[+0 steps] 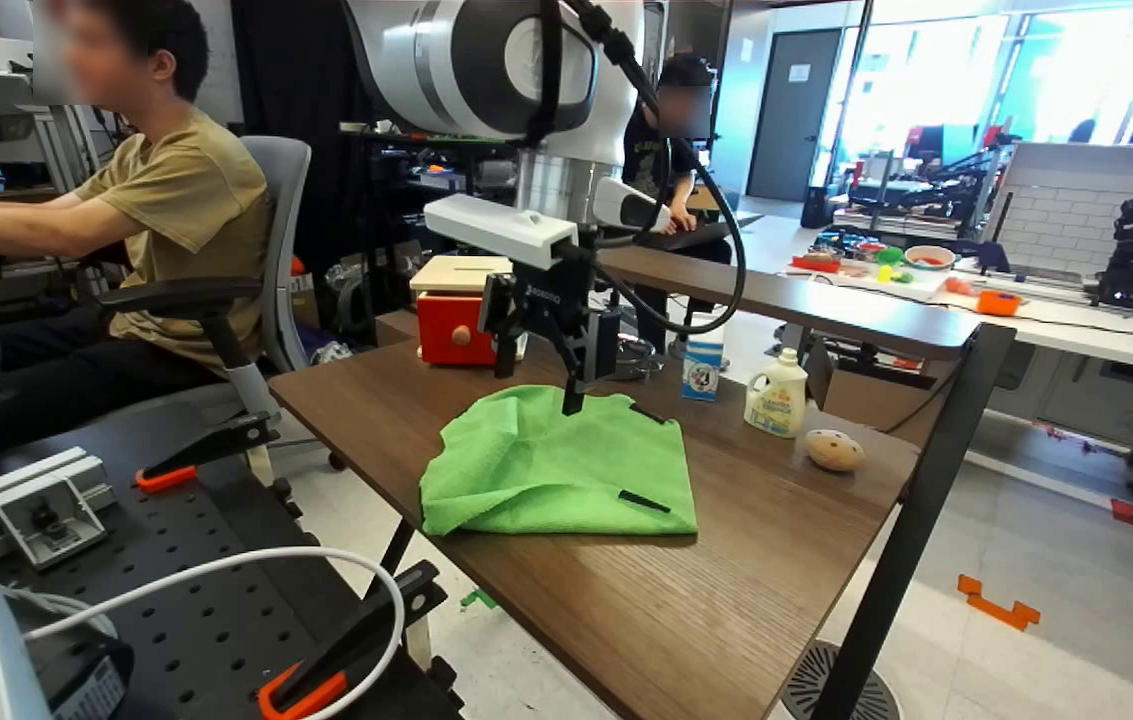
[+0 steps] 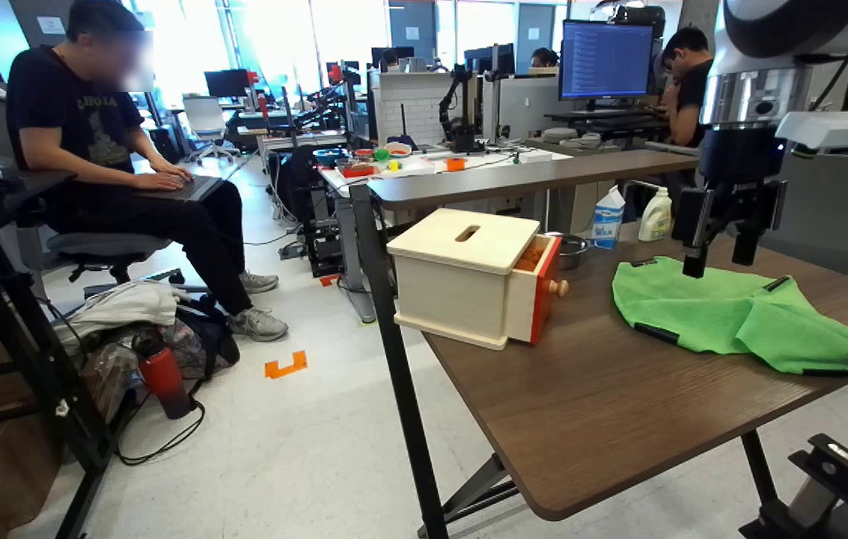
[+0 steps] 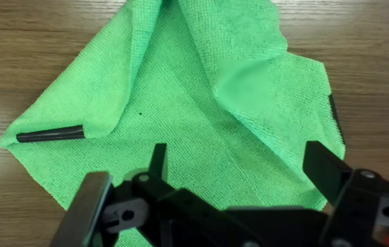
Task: Unfold the cloth
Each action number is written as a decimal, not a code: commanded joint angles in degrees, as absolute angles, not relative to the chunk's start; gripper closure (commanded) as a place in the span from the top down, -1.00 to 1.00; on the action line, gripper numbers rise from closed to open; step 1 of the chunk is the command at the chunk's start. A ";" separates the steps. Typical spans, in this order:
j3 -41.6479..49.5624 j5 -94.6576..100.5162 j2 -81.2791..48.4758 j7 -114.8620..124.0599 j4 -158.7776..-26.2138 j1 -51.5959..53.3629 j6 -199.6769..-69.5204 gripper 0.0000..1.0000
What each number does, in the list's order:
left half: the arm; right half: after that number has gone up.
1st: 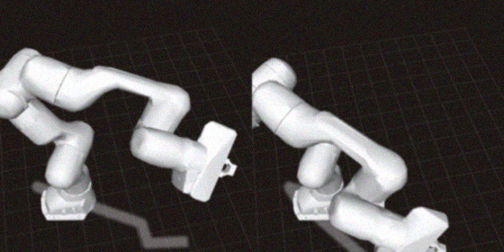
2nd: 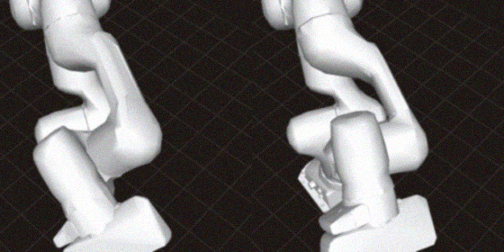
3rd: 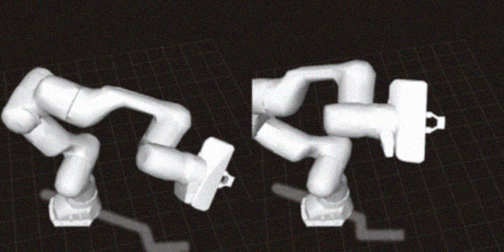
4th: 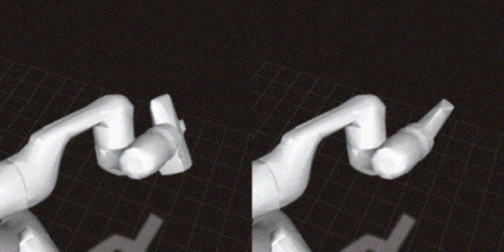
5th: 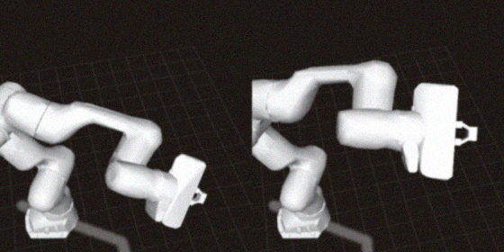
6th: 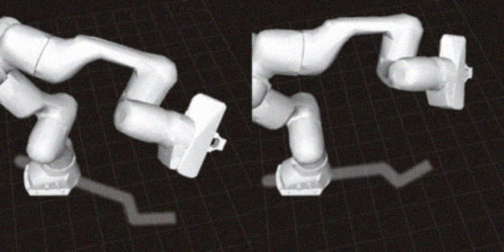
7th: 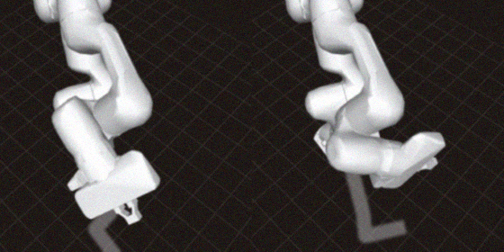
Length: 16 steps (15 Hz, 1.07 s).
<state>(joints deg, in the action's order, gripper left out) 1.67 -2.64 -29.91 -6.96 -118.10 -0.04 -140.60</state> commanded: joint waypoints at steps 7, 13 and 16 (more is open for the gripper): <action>-2.00 -3.73 -33.10 -5.47 -113.39 -0.72 -138.26 1.00; -4.41 -2.36 -31.88 -5.31 -114.54 1.54 -139.30 1.00; -4.63 -1.85 -32.08 -4.87 -114.92 2.86 -139.32 1.00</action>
<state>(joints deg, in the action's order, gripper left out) -4.31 -2.56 -33.05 -5.47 -114.17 2.02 -140.31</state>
